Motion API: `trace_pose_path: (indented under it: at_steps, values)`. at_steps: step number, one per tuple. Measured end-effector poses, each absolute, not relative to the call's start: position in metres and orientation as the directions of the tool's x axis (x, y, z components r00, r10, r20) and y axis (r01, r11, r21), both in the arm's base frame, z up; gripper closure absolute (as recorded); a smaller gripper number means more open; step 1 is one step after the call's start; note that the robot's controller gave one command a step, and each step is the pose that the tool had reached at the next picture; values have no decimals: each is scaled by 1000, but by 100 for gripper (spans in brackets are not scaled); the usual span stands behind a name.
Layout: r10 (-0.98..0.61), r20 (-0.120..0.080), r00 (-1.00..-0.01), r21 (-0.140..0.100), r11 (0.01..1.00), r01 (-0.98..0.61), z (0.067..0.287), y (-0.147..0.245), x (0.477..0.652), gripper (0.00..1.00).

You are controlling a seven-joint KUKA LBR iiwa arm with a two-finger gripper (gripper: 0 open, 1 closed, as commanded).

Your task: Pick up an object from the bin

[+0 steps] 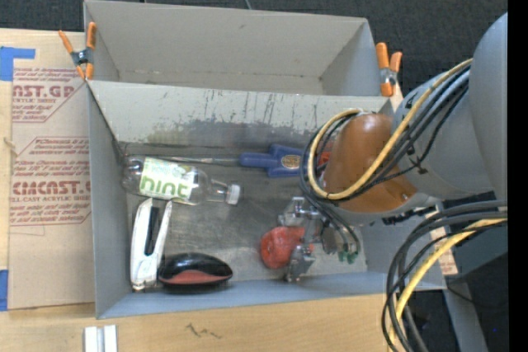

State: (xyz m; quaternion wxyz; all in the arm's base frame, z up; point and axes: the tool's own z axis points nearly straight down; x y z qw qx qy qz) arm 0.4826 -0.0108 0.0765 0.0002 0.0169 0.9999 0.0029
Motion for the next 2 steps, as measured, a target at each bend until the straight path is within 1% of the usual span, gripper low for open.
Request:
trace_pose_path:
  at_steps: [2]
  values:
    - [34, 0, -999, 6, 999, 34, 77, -10, 483, 100]
